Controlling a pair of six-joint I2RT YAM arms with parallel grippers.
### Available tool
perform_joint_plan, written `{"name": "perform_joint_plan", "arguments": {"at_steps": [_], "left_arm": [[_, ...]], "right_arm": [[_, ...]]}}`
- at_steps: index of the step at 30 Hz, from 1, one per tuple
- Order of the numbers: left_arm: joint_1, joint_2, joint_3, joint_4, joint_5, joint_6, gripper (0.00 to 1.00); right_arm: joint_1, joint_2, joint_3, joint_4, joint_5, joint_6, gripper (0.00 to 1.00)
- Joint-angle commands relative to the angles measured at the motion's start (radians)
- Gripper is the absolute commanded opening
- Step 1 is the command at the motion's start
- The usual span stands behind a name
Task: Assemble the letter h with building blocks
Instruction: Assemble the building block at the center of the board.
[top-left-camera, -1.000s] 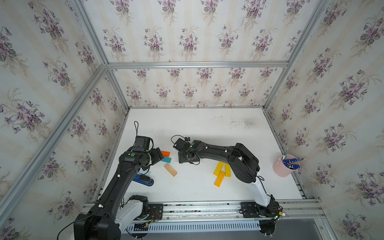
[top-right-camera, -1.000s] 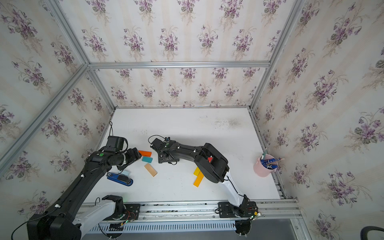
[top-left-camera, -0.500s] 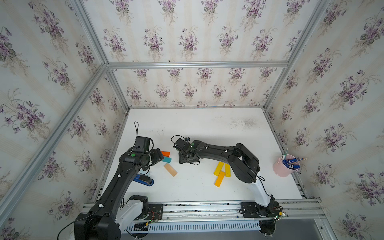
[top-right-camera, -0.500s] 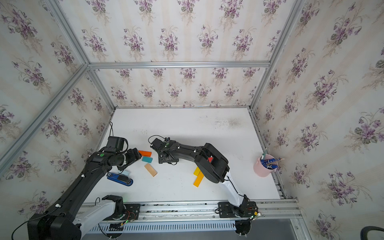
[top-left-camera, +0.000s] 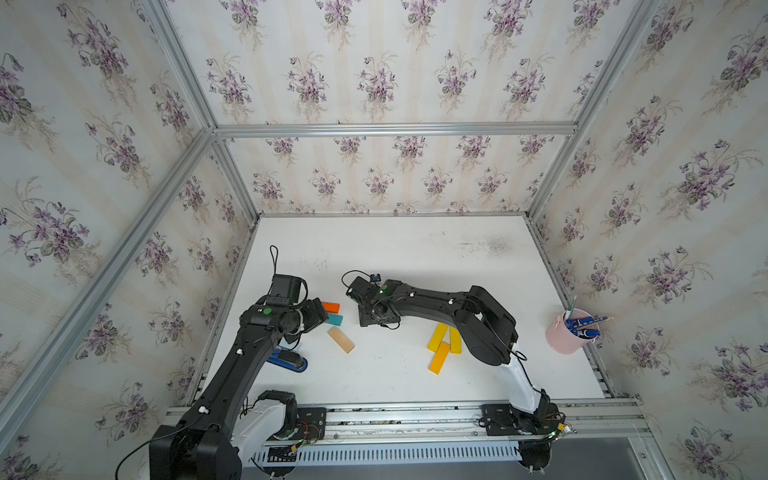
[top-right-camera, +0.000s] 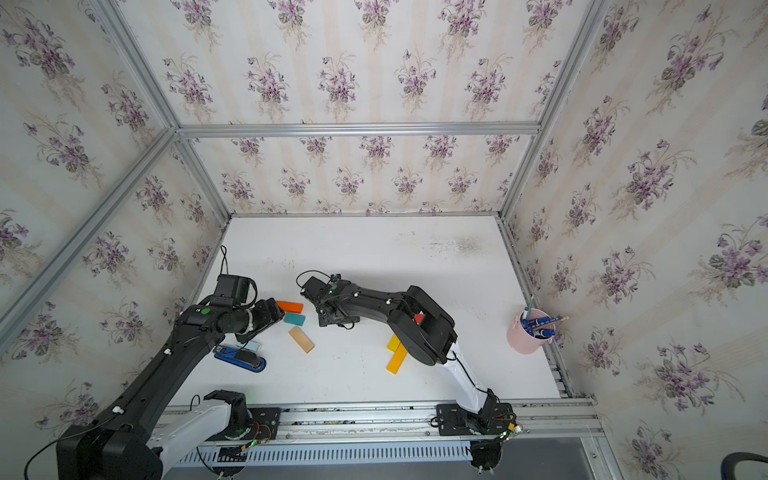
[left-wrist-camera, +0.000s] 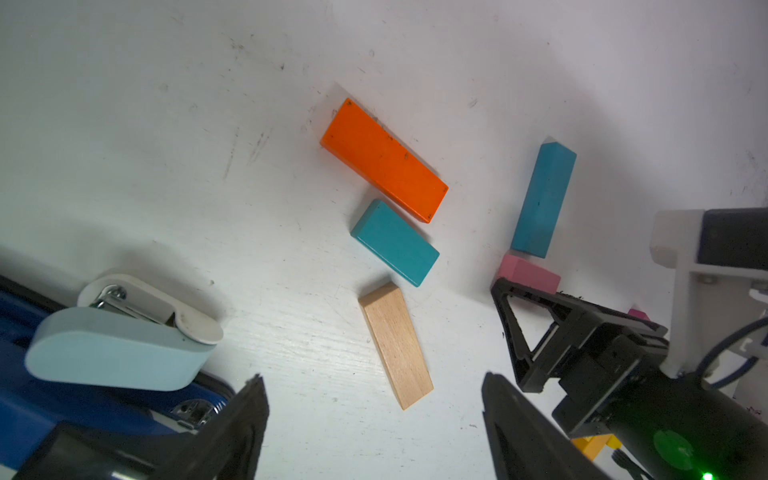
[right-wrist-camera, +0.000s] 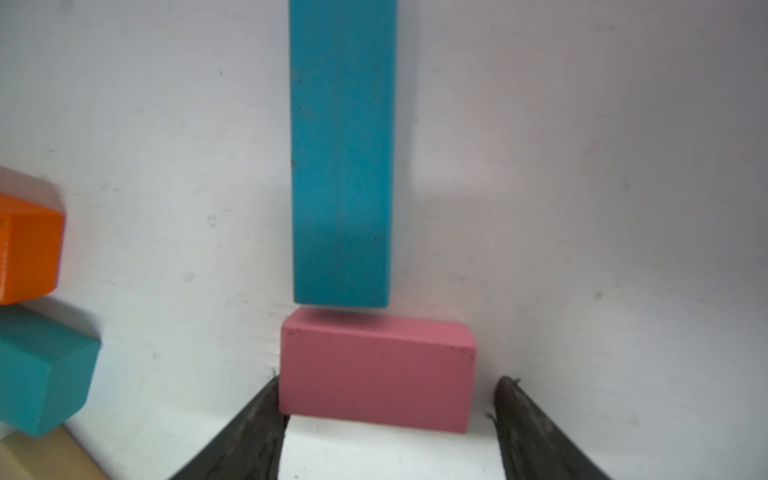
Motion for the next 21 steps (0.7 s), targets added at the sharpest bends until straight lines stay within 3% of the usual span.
{"name": "perform_joint_plan", "arguments": {"at_steps": [1,21], "left_arm": [[0.0,0.0,-0.003,0.017,0.002,0.003,0.83],[0.0,0.014,0.006,0.025,0.006,0.0,0.83]], "right_arm": [[-0.002,0.005,0.006,-0.018,0.022,-0.012,0.74],[-0.002,0.037,0.04,-0.024,0.02,-0.045,0.69]]}}
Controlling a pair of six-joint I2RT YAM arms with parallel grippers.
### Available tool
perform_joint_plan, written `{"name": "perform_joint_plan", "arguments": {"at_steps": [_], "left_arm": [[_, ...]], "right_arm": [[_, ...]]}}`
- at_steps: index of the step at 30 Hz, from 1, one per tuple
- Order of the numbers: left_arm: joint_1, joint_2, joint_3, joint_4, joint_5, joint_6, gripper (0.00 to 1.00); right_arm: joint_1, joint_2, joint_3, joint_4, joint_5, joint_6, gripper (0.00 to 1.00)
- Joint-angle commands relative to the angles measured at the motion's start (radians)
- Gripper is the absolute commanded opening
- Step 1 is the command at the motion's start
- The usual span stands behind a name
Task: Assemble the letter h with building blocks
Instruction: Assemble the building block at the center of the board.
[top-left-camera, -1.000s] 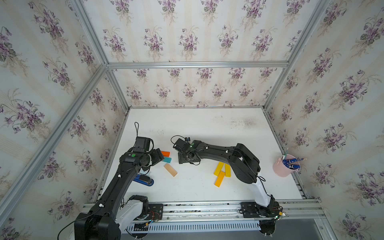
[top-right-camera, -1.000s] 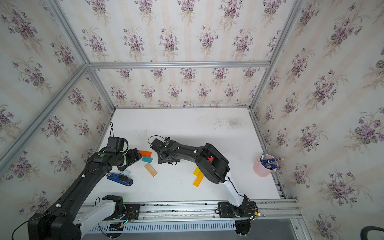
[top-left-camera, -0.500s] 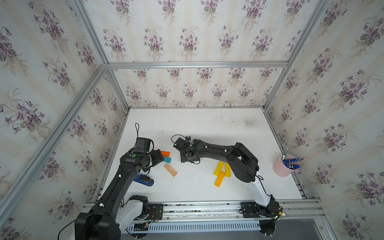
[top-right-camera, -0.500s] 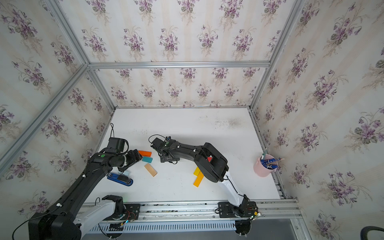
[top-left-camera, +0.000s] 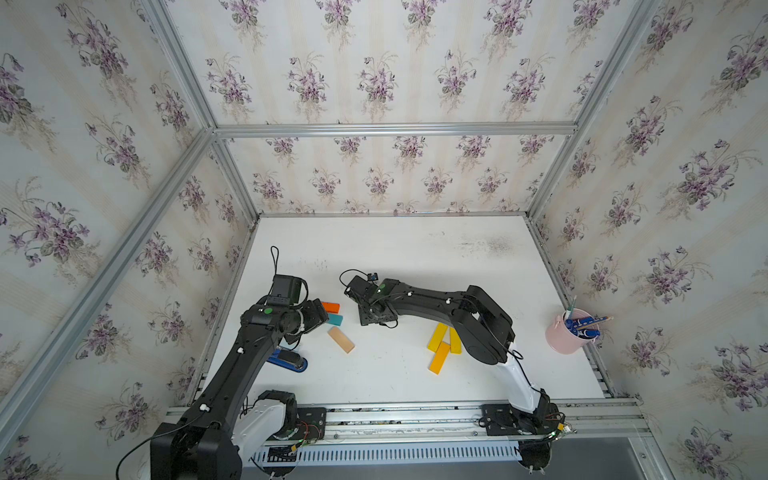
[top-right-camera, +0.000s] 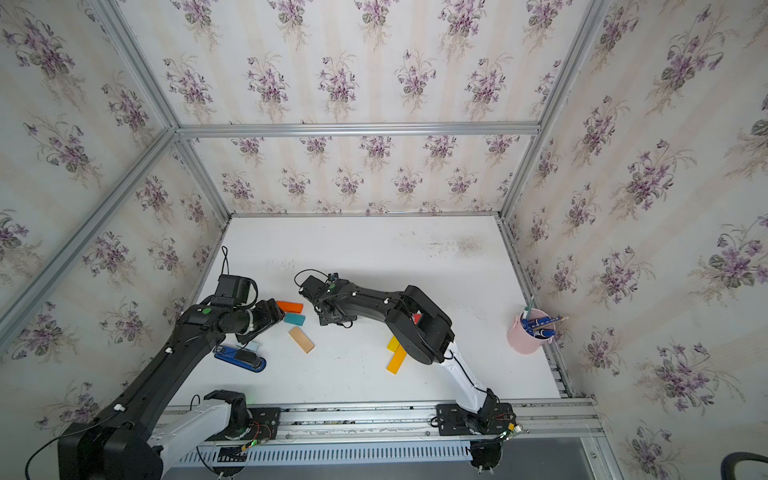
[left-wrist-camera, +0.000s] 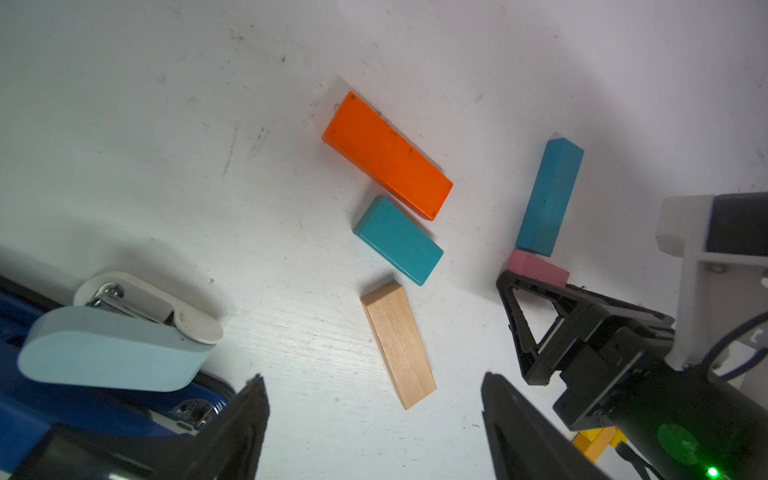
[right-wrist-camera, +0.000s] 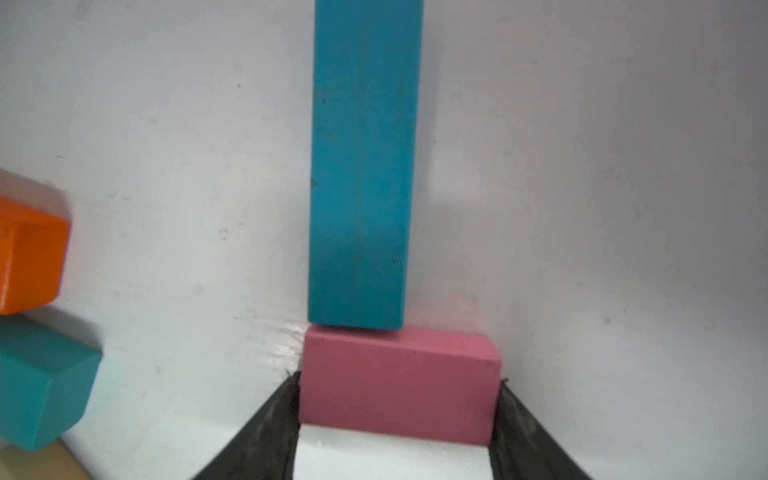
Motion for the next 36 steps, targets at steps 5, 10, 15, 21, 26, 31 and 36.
{"name": "perform_joint_plan", "arguments": {"at_steps": [5,10,15,21,26,31,36], "left_arm": [[0.0,0.005,0.014,0.02,0.007,0.0,0.83],[0.0,0.008,0.014,0.022,0.011,-0.004,0.83],[0.0,0.014,0.014,0.024,0.013,-0.005,0.83],[0.001,0.013,0.011,0.025,0.014,-0.007,0.83],[0.0,0.011,-0.001,0.028,0.013,-0.004,0.83],[0.001,0.011,-0.008,0.034,0.019,-0.012,0.83],[0.0,0.012,-0.008,0.033,0.017,-0.011,0.83]], "right_arm": [[-0.003,0.013,0.007,-0.028,0.02,-0.001,0.69],[-0.007,0.01,0.007,-0.033,0.022,-0.001,0.72],[0.009,-0.025,0.005,-0.019,0.002,-0.034,0.88],[0.031,-0.107,-0.031,-0.027,0.031,-0.037,0.95],[0.024,-0.152,-0.112,-0.022,0.056,-0.023,0.94],[0.012,-0.144,-0.169,0.015,0.037,-0.017,0.91],[-0.005,-0.128,-0.181,0.036,0.028,-0.022,0.9]]}}
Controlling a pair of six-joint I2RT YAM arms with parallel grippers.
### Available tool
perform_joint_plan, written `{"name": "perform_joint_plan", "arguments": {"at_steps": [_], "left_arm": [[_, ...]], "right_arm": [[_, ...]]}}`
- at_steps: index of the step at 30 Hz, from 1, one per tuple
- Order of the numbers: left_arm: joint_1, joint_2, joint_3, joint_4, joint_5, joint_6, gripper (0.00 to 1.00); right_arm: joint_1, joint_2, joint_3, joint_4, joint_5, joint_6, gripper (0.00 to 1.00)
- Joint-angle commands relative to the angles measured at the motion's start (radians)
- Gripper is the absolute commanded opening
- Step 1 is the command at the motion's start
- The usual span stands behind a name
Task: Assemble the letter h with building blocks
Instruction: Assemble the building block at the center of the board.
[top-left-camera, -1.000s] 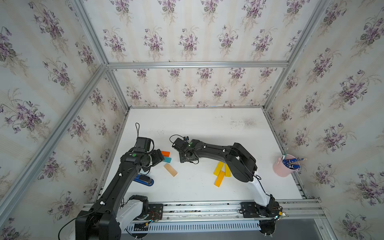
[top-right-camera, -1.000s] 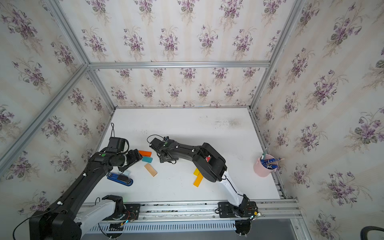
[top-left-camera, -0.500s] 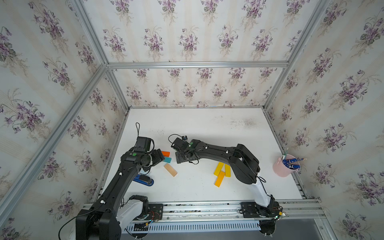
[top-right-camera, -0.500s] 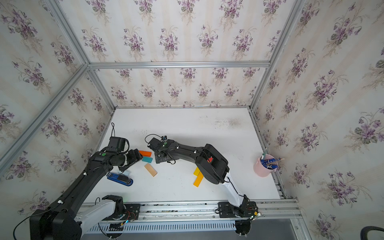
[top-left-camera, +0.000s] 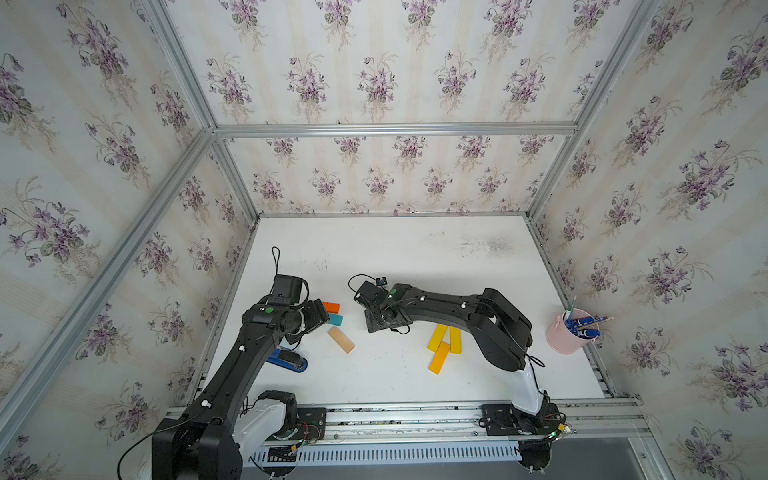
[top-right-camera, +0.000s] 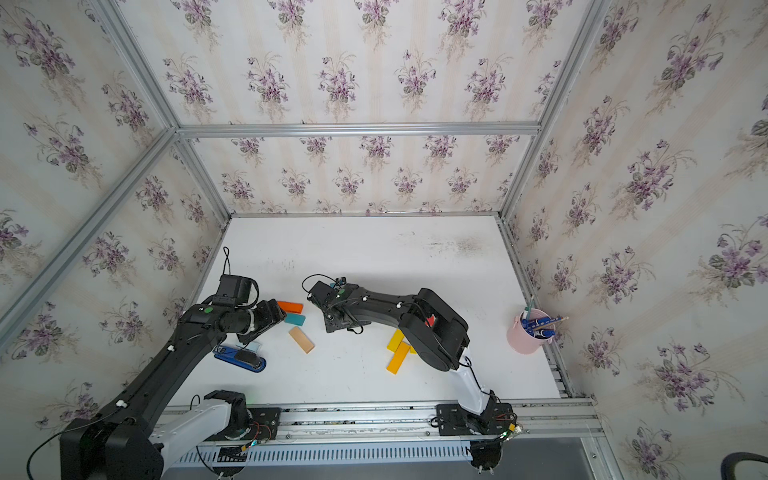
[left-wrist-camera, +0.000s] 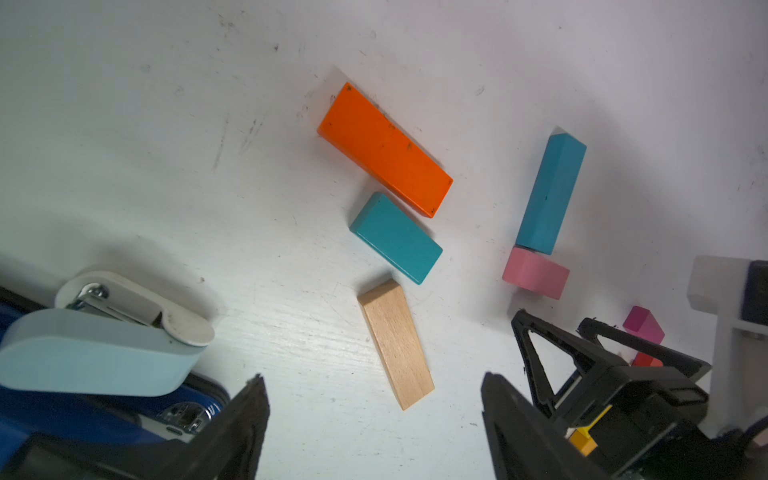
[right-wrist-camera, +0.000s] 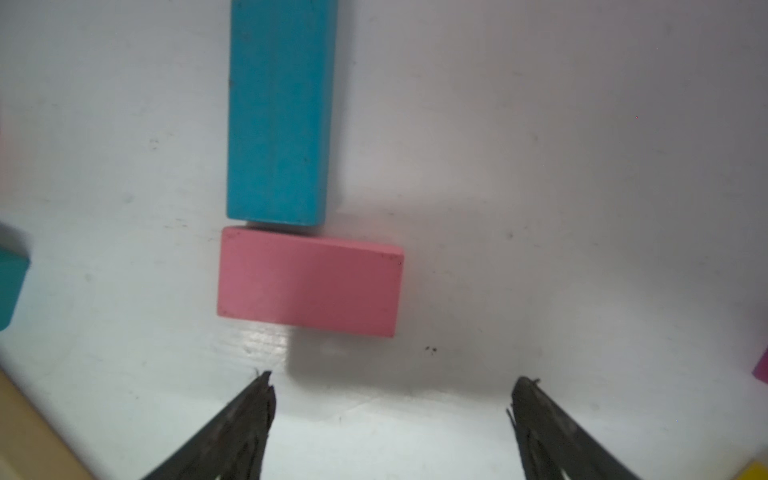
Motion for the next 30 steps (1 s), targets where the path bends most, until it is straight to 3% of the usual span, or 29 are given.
{"name": "perform_joint_plan", "arguments": {"at_steps": [1,30], "left_arm": [[0.0,-0.001,-0.001,0.018,0.001,-0.004,0.83],[0.0,0.005,-0.006,0.025,0.003,-0.006,0.83]], "right_arm": [[-0.006,0.013,0.0,0.022,0.004,0.001,0.9],[-0.024,0.062,0.038,0.02,0.013,-0.025,0.89]]}}
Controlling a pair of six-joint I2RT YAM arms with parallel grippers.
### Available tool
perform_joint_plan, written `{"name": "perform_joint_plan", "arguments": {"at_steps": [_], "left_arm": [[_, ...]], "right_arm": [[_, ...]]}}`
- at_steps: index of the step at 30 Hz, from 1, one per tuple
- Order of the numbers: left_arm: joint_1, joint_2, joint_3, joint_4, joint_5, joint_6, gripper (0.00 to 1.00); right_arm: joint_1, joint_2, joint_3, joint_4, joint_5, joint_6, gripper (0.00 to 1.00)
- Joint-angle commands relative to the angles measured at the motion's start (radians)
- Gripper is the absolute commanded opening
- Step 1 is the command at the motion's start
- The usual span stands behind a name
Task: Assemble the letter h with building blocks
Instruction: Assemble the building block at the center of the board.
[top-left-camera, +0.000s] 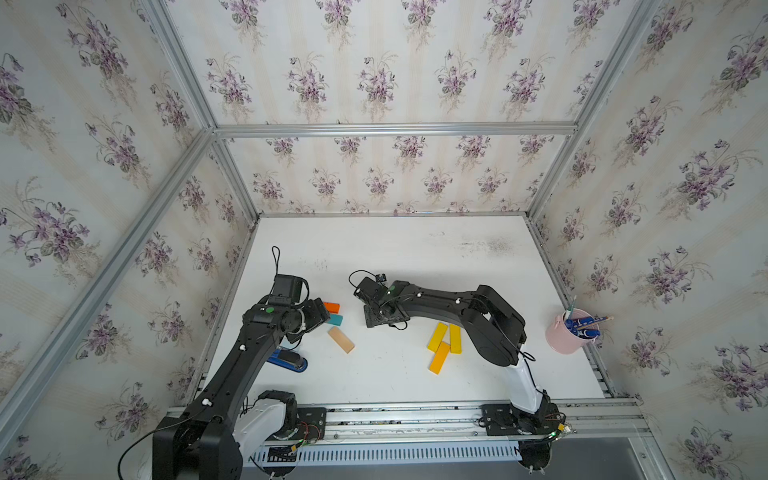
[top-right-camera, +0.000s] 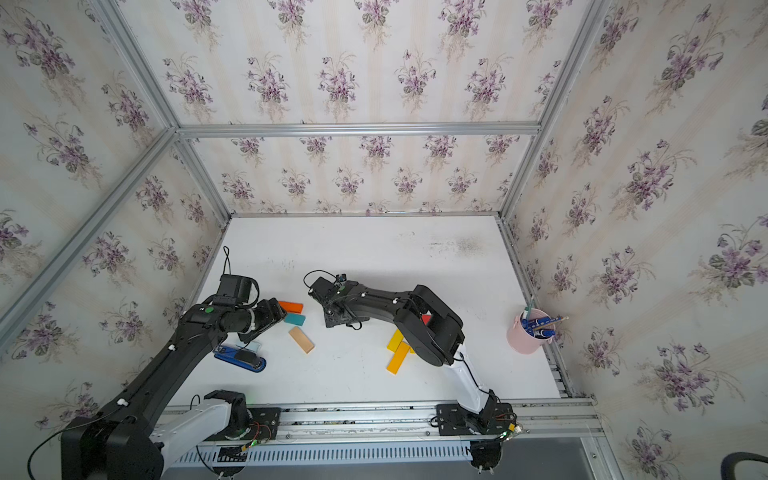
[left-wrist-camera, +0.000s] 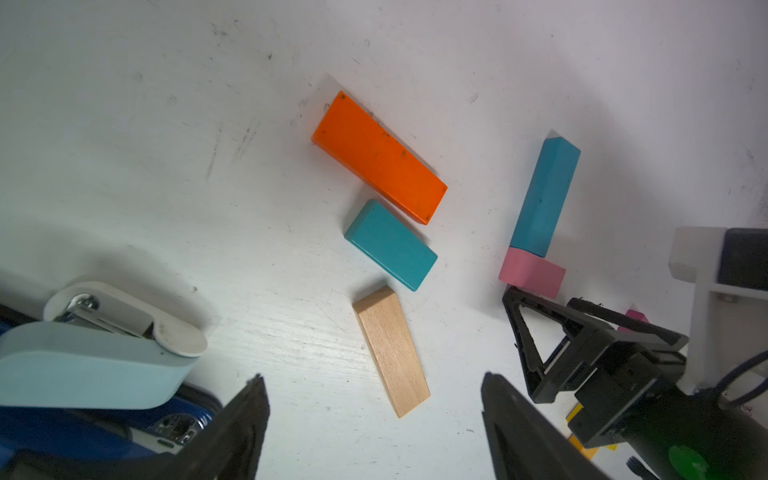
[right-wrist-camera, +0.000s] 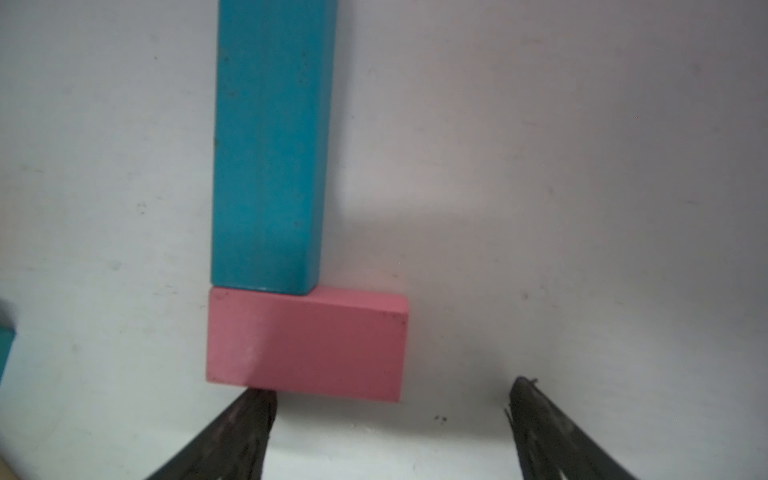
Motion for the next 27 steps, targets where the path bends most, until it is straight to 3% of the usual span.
{"name": "perform_joint_plan", "arguments": {"at_steps": [1,8,16,27], "left_arm": [[0.0,-0.001,0.0,0.004,0.001,-0.003,0.83],[0.0,0.005,-0.009,0.007,-0.001,-0.003,0.83],[-0.01,0.055,-0.035,0.011,0.006,-0.043,0.83],[-0.139,0.238,0.015,0.03,-0.024,-0.109,0.78]], "right_arm": [[-0.001,0.01,0.002,-0.017,0.014,-0.01,0.89],[0.003,-0.021,0.005,-0.04,0.005,-0.003,0.89],[0.032,-0.255,-0.034,-0.052,0.043,0.005,0.89],[0.033,-0.392,-0.182,0.005,0.005,0.048,0.87]]}}
